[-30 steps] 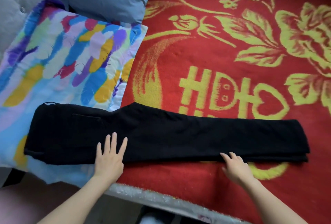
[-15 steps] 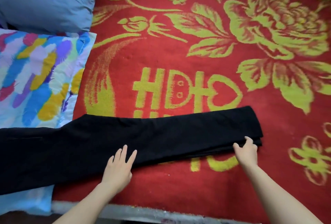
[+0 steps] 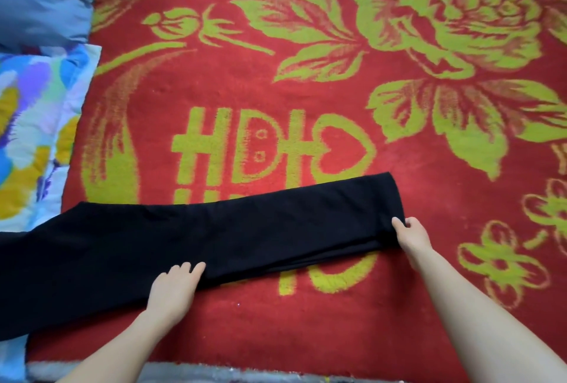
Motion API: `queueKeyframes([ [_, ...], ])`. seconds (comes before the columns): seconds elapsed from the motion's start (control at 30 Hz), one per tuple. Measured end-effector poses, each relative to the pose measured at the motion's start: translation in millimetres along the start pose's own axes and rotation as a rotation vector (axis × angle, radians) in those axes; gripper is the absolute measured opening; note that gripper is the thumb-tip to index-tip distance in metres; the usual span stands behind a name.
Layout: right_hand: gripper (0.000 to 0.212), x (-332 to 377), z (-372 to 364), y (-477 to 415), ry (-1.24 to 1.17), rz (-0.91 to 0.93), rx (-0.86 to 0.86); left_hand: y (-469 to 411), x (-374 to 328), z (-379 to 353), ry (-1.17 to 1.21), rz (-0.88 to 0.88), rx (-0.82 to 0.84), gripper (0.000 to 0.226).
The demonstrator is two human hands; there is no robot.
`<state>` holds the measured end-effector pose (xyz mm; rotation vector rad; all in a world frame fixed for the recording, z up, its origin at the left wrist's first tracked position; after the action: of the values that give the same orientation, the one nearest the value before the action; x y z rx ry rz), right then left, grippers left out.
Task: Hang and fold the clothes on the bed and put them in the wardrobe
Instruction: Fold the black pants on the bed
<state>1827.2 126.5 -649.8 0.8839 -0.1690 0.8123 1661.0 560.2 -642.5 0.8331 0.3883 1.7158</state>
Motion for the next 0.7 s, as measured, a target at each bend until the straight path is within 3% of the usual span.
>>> queueKeyframes([
  [0.07, 0.017, -4, -3, 1, -0.2, -0.062, 0.051, -2, 2, 4, -0.003, 0.001, -0.002, 0.043],
  [0.2, 0.029, -5, 14, 1, -0.371, -0.08, -0.015, 7, 4, 23, 0.209, -0.049, -0.123, 0.02],
  [0.3, 0.027, -3, 26, 1, -0.343, -0.008, -0.143, 16, 7, 35, 0.23, -0.201, -0.199, 0.042],
  [0.4, 0.011, -8, 17, 7, -0.429, -0.049, -0.17, 21, 5, 33, 0.157, -0.291, -0.167, 0.047],
  [0.47, 0.025, -5, 14, 12, -0.457, -0.059, -0.191, 23, -1, 23, 0.122, -0.311, -0.102, 0.041],
  [0.6, 0.038, 38, 35, 39, -0.252, 0.132, -0.357, 21, 0, 14, 0.385, -0.12, 0.064, 0.017],
  [0.7, 0.032, 95, 32, 89, -0.195, 0.407, -0.385, 20, -4, 7, 0.481, -0.164, 0.067, 0.056],
])
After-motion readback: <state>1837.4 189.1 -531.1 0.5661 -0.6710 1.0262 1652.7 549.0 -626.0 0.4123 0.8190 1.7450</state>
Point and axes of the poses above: each hand's wrist, its own y-axis away from the middle knuckle, its own z-axis out of the back of the hand, x = y × z, the point moved 6 cm from there along -y, towards the middle knuckle, and after that the axes turned 8 degrees about z, right-handed, at the moved point
